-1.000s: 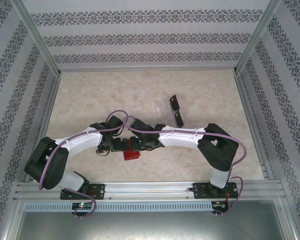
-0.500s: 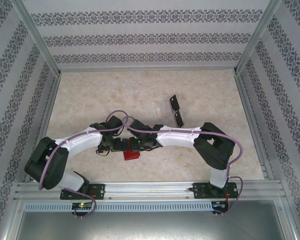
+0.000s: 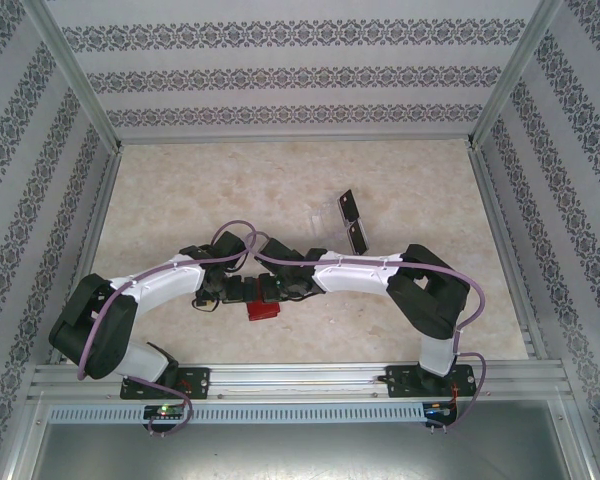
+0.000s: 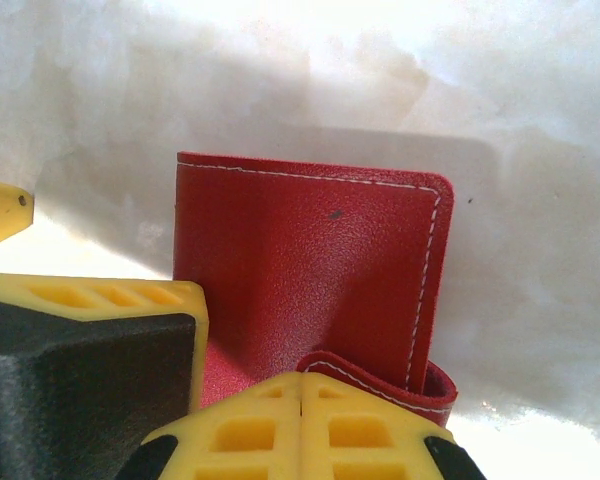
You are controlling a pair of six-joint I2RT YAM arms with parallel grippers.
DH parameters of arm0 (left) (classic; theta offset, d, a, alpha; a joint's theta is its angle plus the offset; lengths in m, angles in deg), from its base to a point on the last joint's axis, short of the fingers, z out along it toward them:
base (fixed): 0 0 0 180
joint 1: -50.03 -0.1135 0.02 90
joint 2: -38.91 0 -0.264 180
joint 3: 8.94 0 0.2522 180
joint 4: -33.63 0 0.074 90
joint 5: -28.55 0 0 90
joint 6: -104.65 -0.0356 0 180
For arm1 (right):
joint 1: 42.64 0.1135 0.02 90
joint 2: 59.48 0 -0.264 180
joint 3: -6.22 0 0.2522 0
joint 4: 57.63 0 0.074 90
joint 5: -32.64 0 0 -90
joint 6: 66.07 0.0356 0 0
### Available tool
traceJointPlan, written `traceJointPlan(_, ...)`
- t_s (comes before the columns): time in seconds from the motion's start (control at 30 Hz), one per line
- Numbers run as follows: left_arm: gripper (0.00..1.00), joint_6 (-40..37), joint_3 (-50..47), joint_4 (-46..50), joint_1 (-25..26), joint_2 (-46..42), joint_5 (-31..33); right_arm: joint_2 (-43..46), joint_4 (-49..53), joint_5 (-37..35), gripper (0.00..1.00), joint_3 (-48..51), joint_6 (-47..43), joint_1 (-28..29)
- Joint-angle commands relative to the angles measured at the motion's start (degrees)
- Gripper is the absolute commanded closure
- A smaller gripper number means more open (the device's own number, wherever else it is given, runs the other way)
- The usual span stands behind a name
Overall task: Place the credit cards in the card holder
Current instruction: Close the button on the card holder.
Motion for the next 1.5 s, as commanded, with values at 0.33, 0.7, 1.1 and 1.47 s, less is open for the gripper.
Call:
traceJointPlan(0.33,0.03,-0.33,-1.06,-0.99,1.04,1.17,-3.68,1.72,-0.64,-0.96,1.0,-1.55,0.03,1.22)
traceJointPlan(0.7,0.03,-0.36,-1.05,-1.04,0.99,1.18,-3.79,1.79,-0.83,-0.81,1.0,-1.74,-0.1,1.49)
traceJointPlan(1.1,0.03,-0.54,-0.66,-0.83,1.06,1.2,-3.78,-2.14,-1.71,0.72,1.0,-2.4,0.21,1.7)
traceJointPlan(1.47,0.03,-0.4,-0.71,-0.6,1.0,0.89,-3.72,-2.68,-2.28,0.72,1.0,0.12,1.13,1.74)
